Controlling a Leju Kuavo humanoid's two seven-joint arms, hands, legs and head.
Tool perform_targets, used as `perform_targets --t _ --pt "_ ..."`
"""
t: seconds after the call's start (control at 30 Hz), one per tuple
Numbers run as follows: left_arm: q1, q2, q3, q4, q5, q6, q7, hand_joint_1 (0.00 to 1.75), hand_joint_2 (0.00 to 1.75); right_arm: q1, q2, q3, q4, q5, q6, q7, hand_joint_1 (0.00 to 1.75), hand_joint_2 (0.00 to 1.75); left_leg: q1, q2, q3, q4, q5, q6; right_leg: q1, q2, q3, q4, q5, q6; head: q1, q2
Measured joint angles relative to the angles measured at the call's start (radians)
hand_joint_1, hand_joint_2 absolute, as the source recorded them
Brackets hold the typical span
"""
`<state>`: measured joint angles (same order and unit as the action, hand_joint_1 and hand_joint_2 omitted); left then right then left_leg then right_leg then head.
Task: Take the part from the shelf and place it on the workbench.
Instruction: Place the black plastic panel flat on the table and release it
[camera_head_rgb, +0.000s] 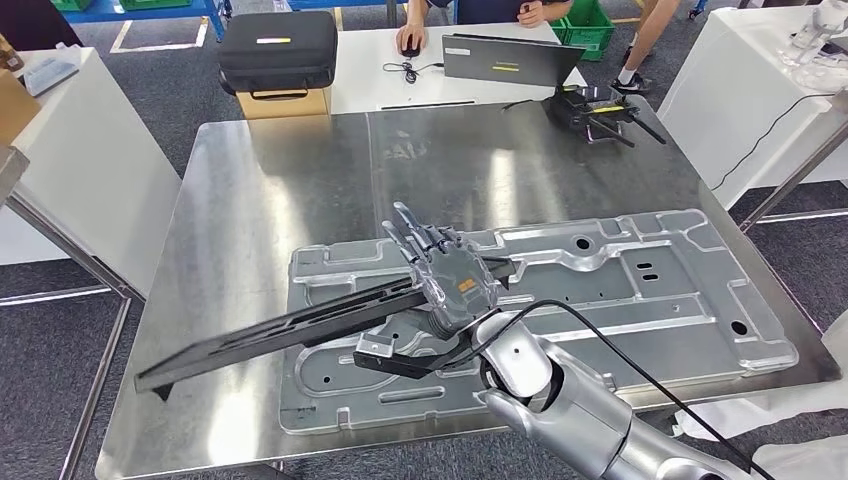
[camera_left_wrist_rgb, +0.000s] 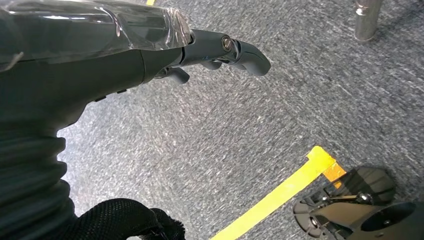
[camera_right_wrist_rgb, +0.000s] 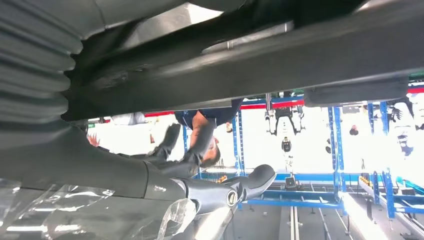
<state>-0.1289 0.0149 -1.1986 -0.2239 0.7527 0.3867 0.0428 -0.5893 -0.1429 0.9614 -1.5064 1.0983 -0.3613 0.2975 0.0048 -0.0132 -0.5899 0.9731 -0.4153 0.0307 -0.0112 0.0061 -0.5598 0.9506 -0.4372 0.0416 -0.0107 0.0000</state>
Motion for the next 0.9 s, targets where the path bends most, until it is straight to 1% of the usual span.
perform_targets --t 0.1,0.47,0.9 --pt "0.000 0.000 0.000 0.000 0.005 0.000 0.004 0.00 0.00 0.000 0.000 0.000 0.000 0.000 0.000 -0.001 0.00 0.00 0.000 0.000 0.001 0.000 0.000 0.000 0.000 0.000 0.000 0.000 0.000 0.003 0.000 0.000" --pt "0.003 0.000 0.000 0.000 0.007 -0.003 0.002 0.00 0.00 0.000 0.000 0.000 0.000 0.000 -0.002 -0.001 0.00 0.00 0.007 0.001 0.004 -0.003 0.002 -0.003 0.005 0.000 0.001 0.001 0.000 0.003 0.000 0.000" --pt "0.016 0.000 -0.001 0.000 0.004 -0.005 -0.001 0.00 0.00 0.000 0.000 -0.001 0.000 0.006 -0.006 0.006 0.00 0.00 0.007 0.001 0.004 -0.003 0.002 -0.003 0.007 0.000 0.001 0.000 0.000 0.003 0.000 0.000"
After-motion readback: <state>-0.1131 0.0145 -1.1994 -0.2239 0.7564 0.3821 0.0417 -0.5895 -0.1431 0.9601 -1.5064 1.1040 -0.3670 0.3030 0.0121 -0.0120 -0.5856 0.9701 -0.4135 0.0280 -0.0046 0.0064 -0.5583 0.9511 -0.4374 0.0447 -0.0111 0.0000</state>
